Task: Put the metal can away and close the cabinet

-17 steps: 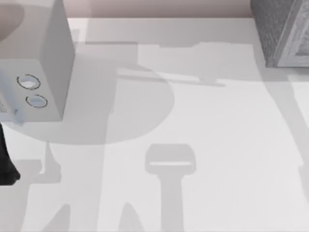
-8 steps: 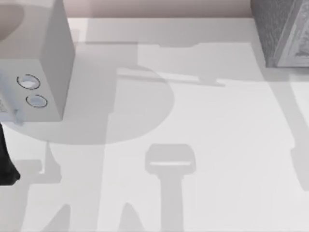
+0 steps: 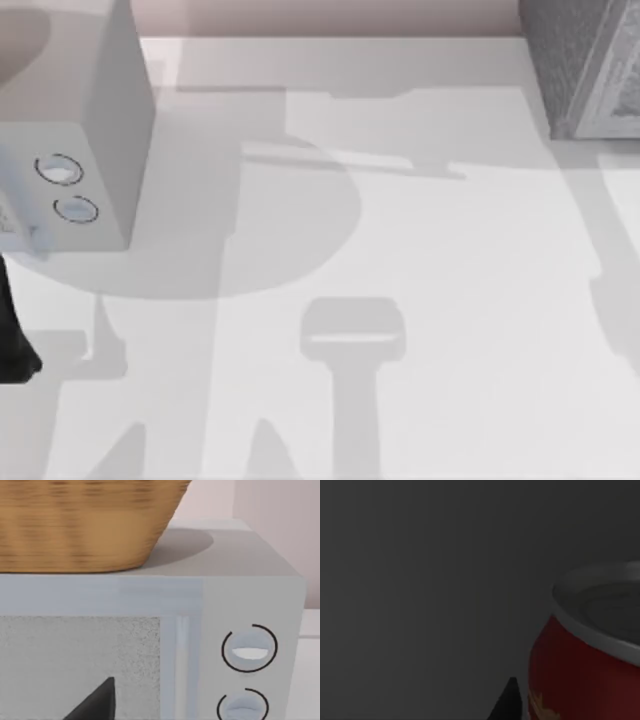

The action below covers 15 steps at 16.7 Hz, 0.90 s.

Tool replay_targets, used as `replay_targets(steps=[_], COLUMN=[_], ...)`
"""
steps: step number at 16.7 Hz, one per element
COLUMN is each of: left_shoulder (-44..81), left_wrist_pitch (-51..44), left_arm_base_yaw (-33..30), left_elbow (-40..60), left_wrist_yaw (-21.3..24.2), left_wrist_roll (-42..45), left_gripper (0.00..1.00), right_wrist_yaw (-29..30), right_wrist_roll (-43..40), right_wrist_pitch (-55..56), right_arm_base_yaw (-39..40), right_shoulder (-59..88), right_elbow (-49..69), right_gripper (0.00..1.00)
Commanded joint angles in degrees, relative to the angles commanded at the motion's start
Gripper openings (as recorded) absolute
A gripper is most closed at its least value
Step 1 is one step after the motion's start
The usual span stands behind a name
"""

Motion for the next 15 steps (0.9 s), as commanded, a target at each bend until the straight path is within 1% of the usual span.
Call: replay_targets(steps=[4, 10, 15], left_shoulder=[0.0, 0.0, 0.0], left_wrist_pitch=[0.0, 0.0, 0.0], left_arm_base_yaw=[0.0, 0.0, 0.0], left_elbow=[0.0, 0.0, 0.0], left_wrist_yaw=[0.0, 0.0, 0.0], left_wrist_roll=[0.0, 0.0, 0.0], left_gripper=[1.00, 1.00, 1.00], right_wrist_yaw=[-0.5, -0.5, -0.5], right_wrist_roll=[0.0, 0.0, 0.0], right_wrist_pitch=[-1.2, -1.3, -1.3], right_arm_base_yaw=[-0.5, -0.5, -0.5], right_shoulder=[3.6, 3.8, 3.8], right_elbow=[4.8, 5.1, 5.1], right_gripper=[0.00, 0.00, 0.38])
